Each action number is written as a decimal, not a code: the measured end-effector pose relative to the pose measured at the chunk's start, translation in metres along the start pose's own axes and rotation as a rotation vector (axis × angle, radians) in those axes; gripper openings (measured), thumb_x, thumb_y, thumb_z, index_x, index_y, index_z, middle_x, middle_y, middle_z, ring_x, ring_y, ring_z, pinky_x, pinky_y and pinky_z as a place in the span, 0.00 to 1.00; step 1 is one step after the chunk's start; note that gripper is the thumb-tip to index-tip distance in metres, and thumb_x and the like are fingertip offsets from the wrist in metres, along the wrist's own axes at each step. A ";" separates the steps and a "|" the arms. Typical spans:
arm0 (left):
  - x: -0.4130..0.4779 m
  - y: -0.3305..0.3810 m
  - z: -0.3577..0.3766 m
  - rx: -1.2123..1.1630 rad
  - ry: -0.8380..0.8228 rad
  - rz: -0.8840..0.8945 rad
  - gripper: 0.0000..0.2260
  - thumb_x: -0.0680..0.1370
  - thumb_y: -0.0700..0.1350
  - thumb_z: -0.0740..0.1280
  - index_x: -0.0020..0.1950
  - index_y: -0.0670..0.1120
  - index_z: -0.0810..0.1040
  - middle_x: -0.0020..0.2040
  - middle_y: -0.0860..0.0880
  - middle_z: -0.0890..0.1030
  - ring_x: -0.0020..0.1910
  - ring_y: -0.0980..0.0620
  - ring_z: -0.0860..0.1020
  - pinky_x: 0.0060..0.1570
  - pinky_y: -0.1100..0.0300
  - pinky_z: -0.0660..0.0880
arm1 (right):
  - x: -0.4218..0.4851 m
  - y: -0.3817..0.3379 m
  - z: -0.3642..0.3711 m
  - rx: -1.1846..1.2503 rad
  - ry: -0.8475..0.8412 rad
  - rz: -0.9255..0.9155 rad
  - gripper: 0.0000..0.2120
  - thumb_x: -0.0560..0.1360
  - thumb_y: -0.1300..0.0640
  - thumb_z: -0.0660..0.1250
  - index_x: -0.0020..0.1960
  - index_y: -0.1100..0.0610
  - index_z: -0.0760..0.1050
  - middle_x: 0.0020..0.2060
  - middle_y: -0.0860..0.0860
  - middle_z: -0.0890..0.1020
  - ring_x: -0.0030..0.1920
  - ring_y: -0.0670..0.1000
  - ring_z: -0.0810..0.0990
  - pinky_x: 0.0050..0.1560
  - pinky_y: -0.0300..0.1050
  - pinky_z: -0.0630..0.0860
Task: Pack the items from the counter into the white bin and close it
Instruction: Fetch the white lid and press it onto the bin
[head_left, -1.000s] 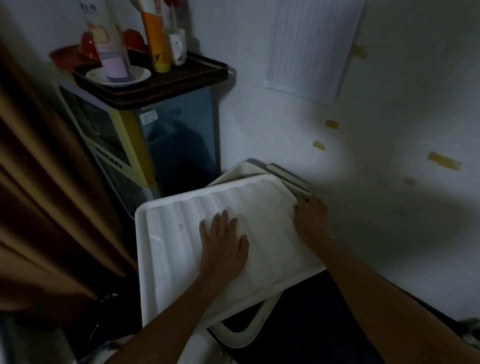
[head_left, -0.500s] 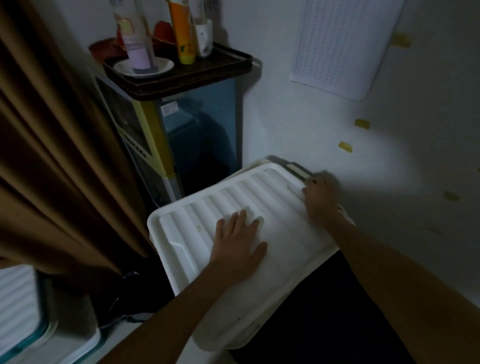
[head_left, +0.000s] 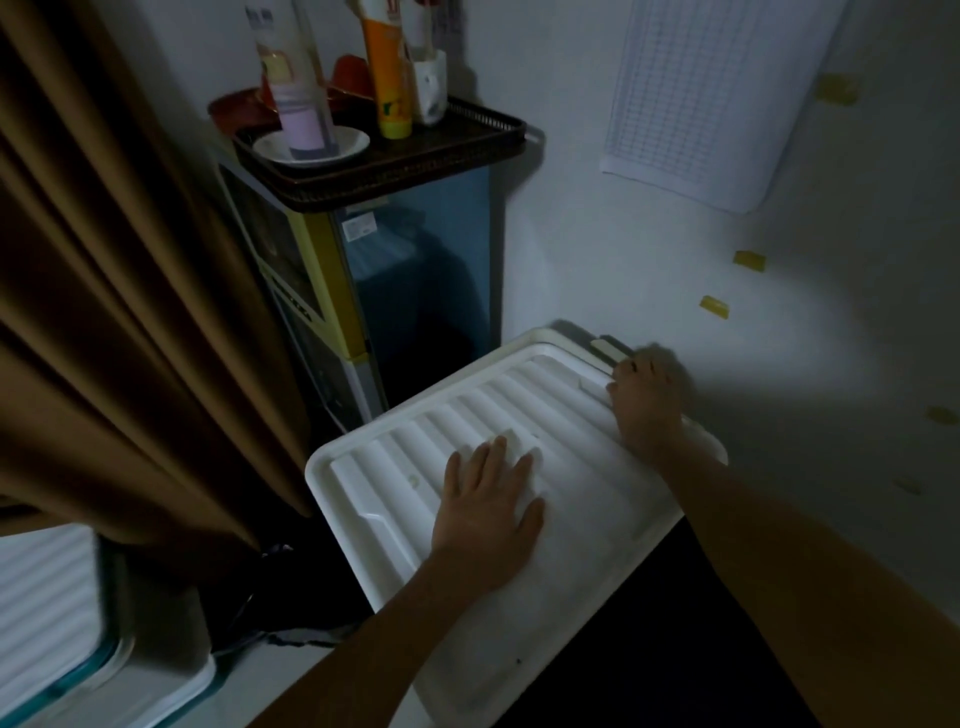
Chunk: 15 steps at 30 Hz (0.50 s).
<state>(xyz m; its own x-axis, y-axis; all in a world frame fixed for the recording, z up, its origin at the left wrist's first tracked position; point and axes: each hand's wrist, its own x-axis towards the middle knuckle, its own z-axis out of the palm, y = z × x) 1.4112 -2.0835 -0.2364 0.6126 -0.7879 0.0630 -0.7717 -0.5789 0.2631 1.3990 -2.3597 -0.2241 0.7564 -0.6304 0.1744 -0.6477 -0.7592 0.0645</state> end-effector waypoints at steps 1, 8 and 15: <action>0.000 -0.001 0.001 0.006 0.007 -0.005 0.28 0.80 0.64 0.42 0.79 0.58 0.47 0.80 0.50 0.46 0.78 0.51 0.41 0.76 0.45 0.38 | 0.000 -0.001 0.001 -0.010 -0.006 0.001 0.18 0.80 0.52 0.59 0.66 0.61 0.70 0.61 0.58 0.74 0.60 0.57 0.74 0.56 0.53 0.77; 0.000 -0.002 0.007 0.038 0.044 -0.037 0.29 0.79 0.62 0.43 0.77 0.53 0.56 0.79 0.49 0.53 0.78 0.50 0.48 0.76 0.45 0.41 | -0.001 -0.013 -0.008 -0.030 -0.093 0.096 0.17 0.80 0.57 0.59 0.66 0.65 0.69 0.63 0.62 0.73 0.62 0.62 0.73 0.61 0.59 0.74; -0.009 -0.002 0.004 0.055 0.150 -0.054 0.24 0.78 0.57 0.50 0.71 0.52 0.68 0.76 0.48 0.64 0.75 0.49 0.60 0.76 0.47 0.50 | -0.008 -0.016 -0.003 -0.106 -0.101 0.107 0.20 0.79 0.54 0.55 0.64 0.66 0.70 0.62 0.64 0.74 0.61 0.64 0.74 0.61 0.60 0.73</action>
<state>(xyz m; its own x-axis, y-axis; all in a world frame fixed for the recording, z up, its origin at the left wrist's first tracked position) 1.4058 -2.0760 -0.2415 0.6689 -0.7176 0.1942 -0.7426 -0.6336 0.2169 1.4031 -2.3424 -0.2231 0.6843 -0.7240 0.0866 -0.7271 -0.6687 0.1552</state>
